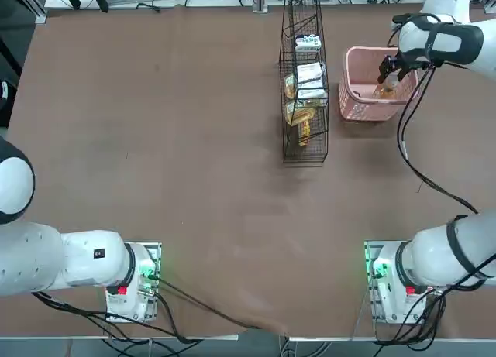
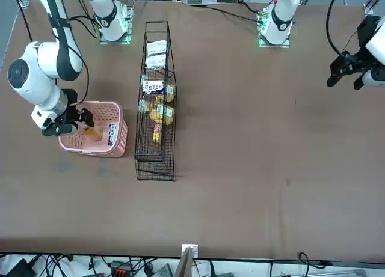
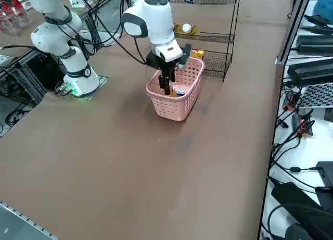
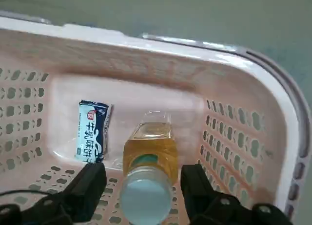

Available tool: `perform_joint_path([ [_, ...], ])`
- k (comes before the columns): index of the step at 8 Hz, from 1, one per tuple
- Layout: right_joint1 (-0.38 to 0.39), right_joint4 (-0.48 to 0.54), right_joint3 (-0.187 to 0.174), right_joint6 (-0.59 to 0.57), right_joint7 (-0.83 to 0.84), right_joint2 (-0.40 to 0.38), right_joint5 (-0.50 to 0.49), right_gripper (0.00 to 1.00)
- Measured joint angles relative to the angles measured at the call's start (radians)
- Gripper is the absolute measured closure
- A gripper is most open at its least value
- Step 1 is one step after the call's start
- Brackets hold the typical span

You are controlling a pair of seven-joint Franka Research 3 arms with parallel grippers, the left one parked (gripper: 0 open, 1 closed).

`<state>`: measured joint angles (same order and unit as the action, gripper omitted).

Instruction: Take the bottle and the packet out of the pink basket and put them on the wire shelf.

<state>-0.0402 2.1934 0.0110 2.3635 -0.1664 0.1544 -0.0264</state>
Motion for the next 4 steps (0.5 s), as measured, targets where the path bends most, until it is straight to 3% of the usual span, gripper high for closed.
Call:
perform_joint_path([
  [4,0.000,0.002,0.000,0.001,0.000,0.025,0.000,0.15],
])
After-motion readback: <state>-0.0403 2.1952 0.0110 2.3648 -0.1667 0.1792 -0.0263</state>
